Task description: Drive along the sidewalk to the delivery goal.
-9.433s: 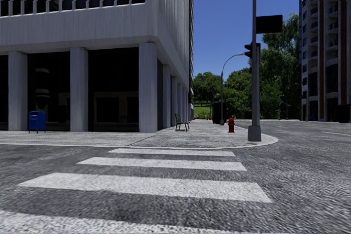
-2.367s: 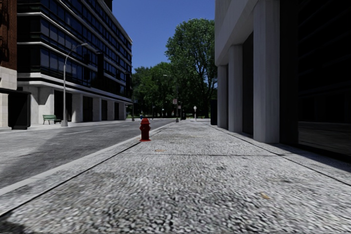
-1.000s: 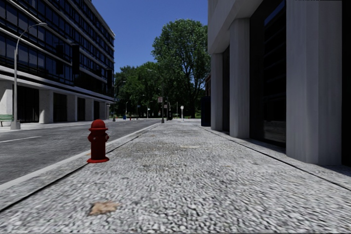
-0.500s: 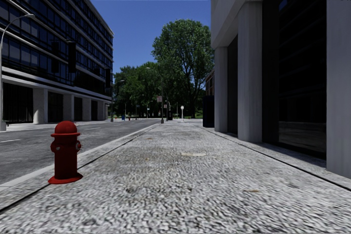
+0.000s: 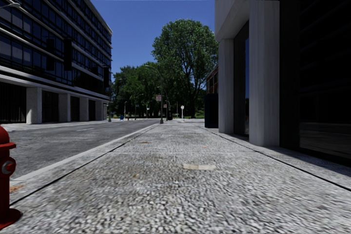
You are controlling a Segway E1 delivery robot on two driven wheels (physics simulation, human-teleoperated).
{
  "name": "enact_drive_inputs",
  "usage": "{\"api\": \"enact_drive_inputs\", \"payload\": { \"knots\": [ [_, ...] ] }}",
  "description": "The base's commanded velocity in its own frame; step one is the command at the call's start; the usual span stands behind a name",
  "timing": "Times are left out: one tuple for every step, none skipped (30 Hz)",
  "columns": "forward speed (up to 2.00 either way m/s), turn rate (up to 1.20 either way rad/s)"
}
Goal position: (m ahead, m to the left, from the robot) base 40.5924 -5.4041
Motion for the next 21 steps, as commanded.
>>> {"api": "enact_drive_inputs", "payload": {
  "knots": [
    [2.00,0.00],
    [2.00,0.00],
    [2.00,0.00],
    [2.00,0.00],
    [2.00,0.00],
    [2.00,0.00],
    [2.00,0.00],
    [2.00,0.00],
    [2.00,0.00],
    [2.00,0.00],
    [2.00,0.00],
    [2.00,0.00],
    [2.00,0.00],
    [2.00,0.00],
    [2.00,0.00],
    [2.00,0.00],
    [2.00,0.00],
    [2.00,0.00],
    [2.00,0.00],
    [2.00,0.00],
    [2.00,0.00]
  ]
}}
